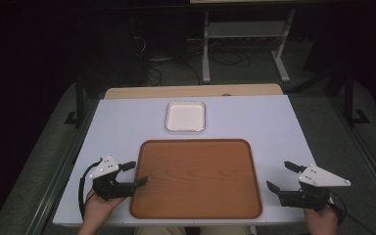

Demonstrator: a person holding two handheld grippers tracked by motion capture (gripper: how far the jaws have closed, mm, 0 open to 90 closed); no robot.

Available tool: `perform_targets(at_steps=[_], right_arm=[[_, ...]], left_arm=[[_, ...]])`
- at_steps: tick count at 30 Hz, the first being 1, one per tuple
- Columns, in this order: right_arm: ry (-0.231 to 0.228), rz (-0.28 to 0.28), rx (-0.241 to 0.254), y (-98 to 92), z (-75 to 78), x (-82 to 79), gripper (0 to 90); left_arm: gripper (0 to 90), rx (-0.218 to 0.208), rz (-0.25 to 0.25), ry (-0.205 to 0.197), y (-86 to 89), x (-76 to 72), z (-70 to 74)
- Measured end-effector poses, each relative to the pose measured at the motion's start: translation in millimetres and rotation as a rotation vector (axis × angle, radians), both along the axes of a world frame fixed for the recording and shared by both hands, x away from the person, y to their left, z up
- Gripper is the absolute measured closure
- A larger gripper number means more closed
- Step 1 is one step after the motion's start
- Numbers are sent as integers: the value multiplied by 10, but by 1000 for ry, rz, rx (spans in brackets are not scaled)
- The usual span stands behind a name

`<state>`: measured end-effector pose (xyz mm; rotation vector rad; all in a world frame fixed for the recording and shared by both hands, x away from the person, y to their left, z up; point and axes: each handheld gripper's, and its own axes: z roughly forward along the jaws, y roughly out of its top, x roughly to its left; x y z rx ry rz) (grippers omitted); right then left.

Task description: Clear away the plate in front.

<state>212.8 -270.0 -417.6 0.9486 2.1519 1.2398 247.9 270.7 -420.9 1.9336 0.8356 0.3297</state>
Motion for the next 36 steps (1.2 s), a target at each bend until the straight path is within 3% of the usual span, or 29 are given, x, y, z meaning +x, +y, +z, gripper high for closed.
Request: perform_targets(at_steps=[11, 29, 36], right_arm=[[-6, -14, -2, -16, 4, -11, 130], [-8, -14, 4, -33, 1, -15, 130], [-9, -11, 6, -36, 0, -22, 130]], left_arm=[[265, 5, -18, -2, -56, 176, 70], [289, 78, -16, 43, -315, 636, 143], [283, 95, -4, 97, -359, 886, 128]])
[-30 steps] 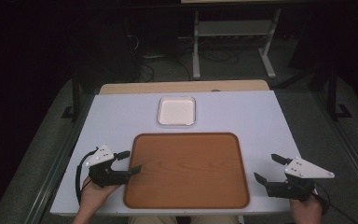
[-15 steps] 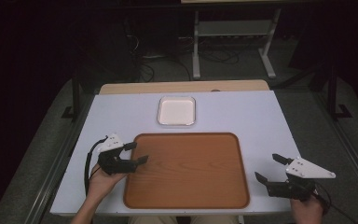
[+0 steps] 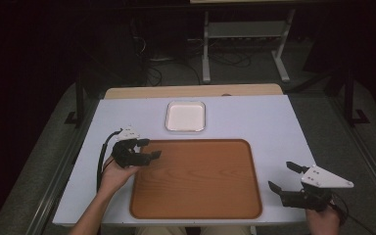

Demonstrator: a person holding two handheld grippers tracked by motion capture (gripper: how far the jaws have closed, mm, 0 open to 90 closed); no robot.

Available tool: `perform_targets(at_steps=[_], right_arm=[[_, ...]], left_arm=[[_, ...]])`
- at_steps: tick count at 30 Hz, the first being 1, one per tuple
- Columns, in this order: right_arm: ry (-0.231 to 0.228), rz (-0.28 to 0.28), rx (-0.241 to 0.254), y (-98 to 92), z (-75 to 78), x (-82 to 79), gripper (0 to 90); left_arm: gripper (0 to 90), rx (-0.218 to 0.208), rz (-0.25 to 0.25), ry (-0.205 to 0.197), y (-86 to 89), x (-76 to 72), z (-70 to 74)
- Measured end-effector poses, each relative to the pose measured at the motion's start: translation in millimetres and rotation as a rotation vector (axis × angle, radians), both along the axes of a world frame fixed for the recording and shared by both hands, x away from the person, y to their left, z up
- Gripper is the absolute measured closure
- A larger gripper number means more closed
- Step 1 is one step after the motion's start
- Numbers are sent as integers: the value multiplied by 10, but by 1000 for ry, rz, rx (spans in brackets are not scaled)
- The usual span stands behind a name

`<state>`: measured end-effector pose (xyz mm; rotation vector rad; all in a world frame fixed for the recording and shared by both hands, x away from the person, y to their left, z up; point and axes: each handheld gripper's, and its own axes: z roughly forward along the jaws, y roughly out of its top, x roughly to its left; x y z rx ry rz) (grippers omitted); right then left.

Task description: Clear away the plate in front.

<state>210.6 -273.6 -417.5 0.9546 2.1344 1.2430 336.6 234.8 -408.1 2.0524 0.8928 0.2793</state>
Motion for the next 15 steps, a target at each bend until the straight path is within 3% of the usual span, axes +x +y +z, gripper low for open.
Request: perform_targets(at_steps=[5, 9, 15], right_arm=[[-2, -2, 1, -7, -3, 0, 130], [-2, -7, 6, -18, -7, 0, 130], [-4, -11, 11, -25, -11, 0, 130]], left_arm=[[280, 6, 1, 9, -28, 96, 1], [292, -16, 12, 32, -44, 194, 11], [298, 1, 16, 33, -95, 344, 55]])
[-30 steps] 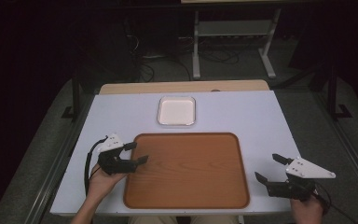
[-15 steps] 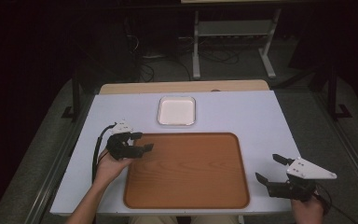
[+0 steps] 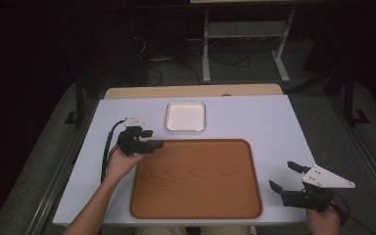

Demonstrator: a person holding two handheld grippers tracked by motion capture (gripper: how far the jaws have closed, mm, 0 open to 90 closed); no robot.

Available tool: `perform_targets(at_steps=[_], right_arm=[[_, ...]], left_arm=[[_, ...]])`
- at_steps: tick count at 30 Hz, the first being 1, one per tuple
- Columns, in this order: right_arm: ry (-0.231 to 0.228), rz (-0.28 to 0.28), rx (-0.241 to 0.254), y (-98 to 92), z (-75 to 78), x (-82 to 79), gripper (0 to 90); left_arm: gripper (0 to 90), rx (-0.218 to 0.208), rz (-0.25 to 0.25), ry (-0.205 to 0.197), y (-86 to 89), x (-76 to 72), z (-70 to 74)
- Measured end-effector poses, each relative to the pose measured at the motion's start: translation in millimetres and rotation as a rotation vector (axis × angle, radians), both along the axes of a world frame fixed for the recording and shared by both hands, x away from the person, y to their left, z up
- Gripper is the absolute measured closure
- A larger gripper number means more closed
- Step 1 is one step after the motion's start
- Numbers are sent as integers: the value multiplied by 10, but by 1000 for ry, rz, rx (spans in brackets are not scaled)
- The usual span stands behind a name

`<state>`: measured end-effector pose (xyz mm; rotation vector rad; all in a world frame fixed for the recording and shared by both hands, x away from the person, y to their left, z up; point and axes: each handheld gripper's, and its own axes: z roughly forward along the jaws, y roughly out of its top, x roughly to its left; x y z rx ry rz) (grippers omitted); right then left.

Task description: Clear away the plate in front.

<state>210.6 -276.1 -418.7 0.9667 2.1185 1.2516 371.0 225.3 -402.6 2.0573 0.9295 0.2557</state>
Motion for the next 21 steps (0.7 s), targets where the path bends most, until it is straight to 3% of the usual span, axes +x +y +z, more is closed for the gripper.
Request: perform_targets(at_steps=[12, 16, 17, 21], right_arm=[[-7, 4, 2, 3, 2, -8, 130], [-8, 6, 0, 6, 6, -12, 130], [-7, 8, -1, 7, 5, -12, 130], [-5, 9, 1, 4, 3, -9, 130]], left_arm=[[322, 16, 17, 15, -117, 292, 30], [336, 20, 38, 36, -128, 439, 39], [355, -1, 50, 45, -133, 504, 48], [363, 11, 69, 49, -166, 614, 60]])
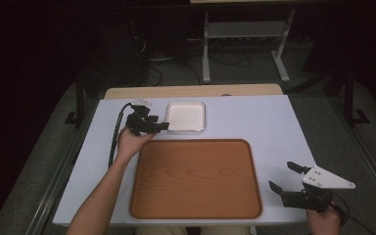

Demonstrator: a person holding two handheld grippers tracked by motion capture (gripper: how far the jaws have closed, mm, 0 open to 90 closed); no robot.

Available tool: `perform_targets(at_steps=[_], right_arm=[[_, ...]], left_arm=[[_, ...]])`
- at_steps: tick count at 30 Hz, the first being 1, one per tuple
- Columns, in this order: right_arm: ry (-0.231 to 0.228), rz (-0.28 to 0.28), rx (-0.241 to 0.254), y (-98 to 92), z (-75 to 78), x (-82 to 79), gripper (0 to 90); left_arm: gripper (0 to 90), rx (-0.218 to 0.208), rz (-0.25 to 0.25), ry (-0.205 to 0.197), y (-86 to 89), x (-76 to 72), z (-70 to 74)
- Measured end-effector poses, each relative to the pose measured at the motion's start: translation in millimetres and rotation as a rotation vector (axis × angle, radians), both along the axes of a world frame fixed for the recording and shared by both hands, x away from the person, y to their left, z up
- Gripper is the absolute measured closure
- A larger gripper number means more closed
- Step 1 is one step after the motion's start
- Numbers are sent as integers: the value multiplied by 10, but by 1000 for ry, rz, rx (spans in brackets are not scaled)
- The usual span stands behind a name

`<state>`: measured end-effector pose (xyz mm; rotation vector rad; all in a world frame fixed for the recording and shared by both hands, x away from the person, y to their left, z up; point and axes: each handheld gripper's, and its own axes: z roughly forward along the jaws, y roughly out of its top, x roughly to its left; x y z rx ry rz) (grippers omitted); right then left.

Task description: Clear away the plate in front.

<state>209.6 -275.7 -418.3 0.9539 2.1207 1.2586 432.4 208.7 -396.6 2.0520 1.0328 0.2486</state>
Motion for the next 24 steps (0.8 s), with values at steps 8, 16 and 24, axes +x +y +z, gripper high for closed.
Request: perform_targets(at_steps=[8, 16, 24], right_arm=[[2, 2, 1, -1, -1, 1, 130], [5, 3, 0, -1, -3, 6, 130], [4, 7, -4, 9, 0, 7, 130]], left_arm=[[389, -4, 43, 62, -1, 232, -48], [410, 24, 99, 70, -6, 379, -84], [469, 39, 133, 105, -103, 534, -159]])
